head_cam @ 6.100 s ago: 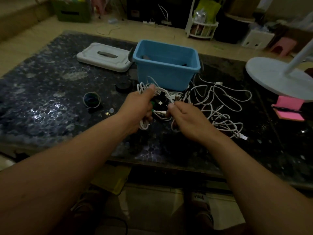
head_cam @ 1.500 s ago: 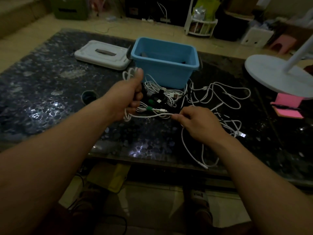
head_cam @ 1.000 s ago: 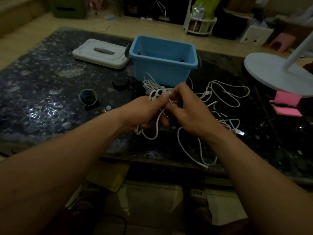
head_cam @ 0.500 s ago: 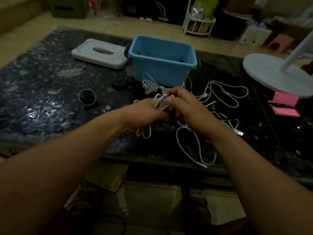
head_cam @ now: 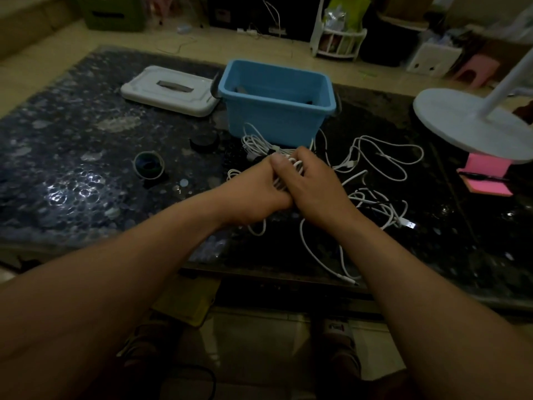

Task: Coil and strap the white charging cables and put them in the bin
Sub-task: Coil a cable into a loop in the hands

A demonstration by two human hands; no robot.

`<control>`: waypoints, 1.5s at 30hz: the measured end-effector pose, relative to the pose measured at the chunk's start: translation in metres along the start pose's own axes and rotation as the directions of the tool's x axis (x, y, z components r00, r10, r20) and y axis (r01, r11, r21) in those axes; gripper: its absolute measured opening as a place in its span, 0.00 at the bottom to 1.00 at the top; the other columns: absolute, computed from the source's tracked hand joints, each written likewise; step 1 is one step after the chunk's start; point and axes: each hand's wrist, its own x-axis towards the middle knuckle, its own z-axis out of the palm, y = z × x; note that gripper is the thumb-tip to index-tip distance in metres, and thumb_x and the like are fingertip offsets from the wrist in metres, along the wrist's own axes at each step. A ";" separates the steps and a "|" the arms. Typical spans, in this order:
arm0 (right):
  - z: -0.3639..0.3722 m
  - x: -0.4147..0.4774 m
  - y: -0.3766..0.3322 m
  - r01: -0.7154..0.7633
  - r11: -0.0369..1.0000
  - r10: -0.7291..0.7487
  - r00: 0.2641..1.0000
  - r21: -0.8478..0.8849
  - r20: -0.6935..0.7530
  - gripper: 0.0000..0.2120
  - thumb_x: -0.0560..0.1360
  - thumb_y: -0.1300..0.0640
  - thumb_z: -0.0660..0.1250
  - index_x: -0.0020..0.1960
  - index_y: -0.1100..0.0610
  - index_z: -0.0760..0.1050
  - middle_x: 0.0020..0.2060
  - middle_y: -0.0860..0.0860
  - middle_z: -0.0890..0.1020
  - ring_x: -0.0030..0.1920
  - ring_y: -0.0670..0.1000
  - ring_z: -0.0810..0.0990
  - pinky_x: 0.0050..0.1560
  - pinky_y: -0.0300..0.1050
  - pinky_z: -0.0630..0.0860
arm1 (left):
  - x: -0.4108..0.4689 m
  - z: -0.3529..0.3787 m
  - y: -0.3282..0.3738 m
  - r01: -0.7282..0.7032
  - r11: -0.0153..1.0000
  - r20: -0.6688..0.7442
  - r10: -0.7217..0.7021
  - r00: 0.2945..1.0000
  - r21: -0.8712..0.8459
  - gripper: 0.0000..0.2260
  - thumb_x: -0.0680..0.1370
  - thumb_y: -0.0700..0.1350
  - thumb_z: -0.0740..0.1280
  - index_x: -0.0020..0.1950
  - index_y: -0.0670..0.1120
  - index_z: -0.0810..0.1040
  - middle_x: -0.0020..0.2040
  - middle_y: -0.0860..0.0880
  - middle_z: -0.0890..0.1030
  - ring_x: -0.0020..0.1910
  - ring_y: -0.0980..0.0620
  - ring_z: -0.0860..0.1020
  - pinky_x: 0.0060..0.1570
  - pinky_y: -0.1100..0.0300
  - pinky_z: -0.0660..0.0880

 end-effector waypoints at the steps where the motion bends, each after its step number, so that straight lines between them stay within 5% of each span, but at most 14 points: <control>1: 0.002 0.001 0.001 0.029 1.000 -0.030 0.999 -0.008 -0.015 0.16 0.83 0.41 0.65 0.46 0.53 0.73 0.38 0.48 0.80 0.39 0.47 0.79 0.40 0.46 0.73 | -0.002 0.000 0.002 0.009 1.000 -0.001 -0.009 1.000 -0.004 0.17 0.76 0.28 0.67 0.51 0.51 0.77 0.41 0.59 0.81 0.41 0.69 0.80 0.40 0.73 0.74; 4: 0.007 0.001 0.001 0.151 0.984 -0.160 0.982 -0.095 -0.102 0.13 0.83 0.45 0.67 0.47 0.54 0.72 0.35 0.48 0.79 0.36 0.49 0.78 0.38 0.49 0.74 | -0.003 -0.006 0.002 0.054 0.998 0.067 -0.055 0.996 0.015 0.15 0.78 0.28 0.65 0.52 0.48 0.77 0.43 0.57 0.82 0.42 0.69 0.80 0.43 0.72 0.75; 8: 0.007 -0.002 -0.007 0.297 0.912 -0.338 0.935 -0.282 -0.108 0.12 0.84 0.45 0.65 0.50 0.53 0.69 0.34 0.47 0.77 0.36 0.55 0.79 0.37 0.50 0.72 | -0.001 -0.019 -0.015 0.204 0.978 0.144 -0.195 0.970 -0.049 0.09 0.80 0.33 0.66 0.58 0.36 0.82 0.55 0.39 0.86 0.56 0.43 0.84 0.64 0.42 0.79; 10: 0.007 -0.002 -0.009 0.317 0.898 -0.354 0.932 -0.306 -0.074 0.14 0.84 0.43 0.64 0.51 0.53 0.69 0.34 0.46 0.76 0.37 0.55 0.79 0.37 0.49 0.70 | -0.002 -0.013 -0.019 0.250 0.958 0.129 -0.232 0.964 -0.142 0.08 0.81 0.33 0.65 0.57 0.35 0.82 0.49 0.40 0.86 0.49 0.47 0.84 0.59 0.44 0.81; 12: 0.002 0.000 -0.007 0.259 0.924 -0.279 0.960 -0.282 -0.032 0.17 0.83 0.38 0.63 0.53 0.52 0.70 0.36 0.45 0.78 0.39 0.53 0.79 0.39 0.49 0.69 | -0.007 -0.004 -0.012 0.285 0.933 0.097 -0.270 0.958 -0.222 0.08 0.82 0.34 0.63 0.48 0.41 0.81 0.34 0.51 0.82 0.34 0.58 0.78 0.39 0.56 0.78; 16: -0.019 0.004 0.009 0.105 0.978 -0.100 0.994 -0.181 0.038 0.15 0.84 0.38 0.60 0.54 0.50 0.71 0.41 0.47 0.81 0.42 0.48 0.80 0.42 0.50 0.73 | -0.008 -0.024 -0.012 0.284 0.832 -0.212 -0.422 0.881 -0.477 0.11 0.85 0.50 0.67 0.43 0.49 0.77 0.27 0.54 0.69 0.25 0.57 0.65 0.26 0.62 0.63; 19: -0.026 0.006 0.019 0.066 0.985 -0.065 0.998 -0.160 0.011 0.11 0.86 0.48 0.62 0.49 0.52 0.73 0.38 0.47 0.79 0.39 0.43 0.78 0.40 0.46 0.71 | -0.004 -0.039 -0.020 0.205 0.709 -0.307 -0.523 0.795 -0.675 0.13 0.84 0.54 0.68 0.43 0.50 0.72 0.29 0.52 0.62 0.25 0.54 0.60 0.29 0.58 0.59; 22: -0.008 0.001 0.013 0.061 0.996 -0.067 0.995 -0.071 -0.080 0.09 0.85 0.52 0.65 0.47 0.54 0.74 0.37 0.45 0.78 0.37 0.39 0.76 0.37 0.33 0.68 | 0.000 -0.013 -0.023 0.226 0.697 -0.279 -0.532 0.800 -0.680 0.15 0.80 0.59 0.71 0.45 0.48 0.78 0.27 0.53 0.70 0.24 0.54 0.68 0.31 0.58 0.67; 25: 0.015 -0.010 0.000 0.103 0.994 -0.096 0.984 0.036 -0.153 0.07 0.84 0.54 0.66 0.48 0.55 0.76 0.39 0.45 0.80 0.40 0.42 0.78 0.38 0.34 0.71 | 0.005 0.008 -0.025 0.254 0.645 -0.196 -0.541 0.818 -0.721 0.24 0.74 0.65 0.75 0.57 0.46 0.86 0.46 0.45 0.88 0.46 0.44 0.87 0.51 0.46 0.83; 28: 0.027 -0.016 -0.006 0.185 0.982 -0.180 0.976 0.030 -0.125 0.05 0.84 0.58 0.65 0.51 0.54 0.78 0.44 0.47 0.82 0.45 0.44 0.80 0.46 0.40 0.76 | 0.008 0.009 -0.022 0.268 0.489 -0.056 -0.551 0.832 -0.831 0.29 0.76 0.65 0.72 0.65 0.43 0.84 0.60 0.38 0.85 0.58 0.39 0.85 0.61 0.44 0.81; 36: 0.029 -0.023 0.001 0.242 0.968 -0.244 0.969 -0.068 -0.026 0.04 0.84 0.52 0.65 0.56 0.52 0.75 0.48 0.46 0.80 0.48 0.45 0.78 0.48 0.49 0.77 | 0.005 0.007 -0.019 0.209 0.503 -0.203 -0.644 0.738 -0.838 0.19 0.86 0.56 0.63 0.53 0.41 0.82 0.43 0.43 0.86 0.44 0.45 0.86 0.48 0.51 0.83; 40: 0.026 -0.022 0.010 0.196 0.975 -0.193 0.980 -0.100 0.040 0.08 0.87 0.48 0.58 0.54 0.51 0.71 0.42 0.46 0.78 0.42 0.46 0.77 0.42 0.47 0.73 | 0.013 -0.017 -0.021 -0.025 0.306 -0.243 -0.703 0.668 -0.952 0.21 0.86 0.57 0.61 0.41 0.45 0.74 0.29 0.49 0.76 0.30 0.51 0.78 0.40 0.55 0.80; 43: 0.024 -0.018 0.028 0.221 0.950 -0.197 0.972 -0.221 0.126 0.13 0.87 0.48 0.57 0.48 0.53 0.71 0.42 0.48 0.76 0.42 0.51 0.75 0.44 0.53 0.72 | 0.012 -0.048 -0.020 -0.157 0.121 -0.197 -0.660 0.725 -0.980 0.22 0.86 0.59 0.59 0.37 0.47 0.70 0.27 0.52 0.71 0.28 0.53 0.75 0.34 0.60 0.79; 45: 0.021 -0.013 0.036 0.233 0.928 -0.195 0.969 -0.290 0.154 0.14 0.87 0.47 0.57 0.47 0.52 0.71 0.41 0.48 0.76 0.42 0.52 0.75 0.44 0.54 0.72 | 0.008 -0.063 -0.022 -0.151 0.078 -0.167 -0.595 0.786 -0.986 0.23 0.86 0.59 0.59 0.35 0.50 0.67 0.26 0.54 0.65 0.24 0.56 0.67 0.28 0.65 0.68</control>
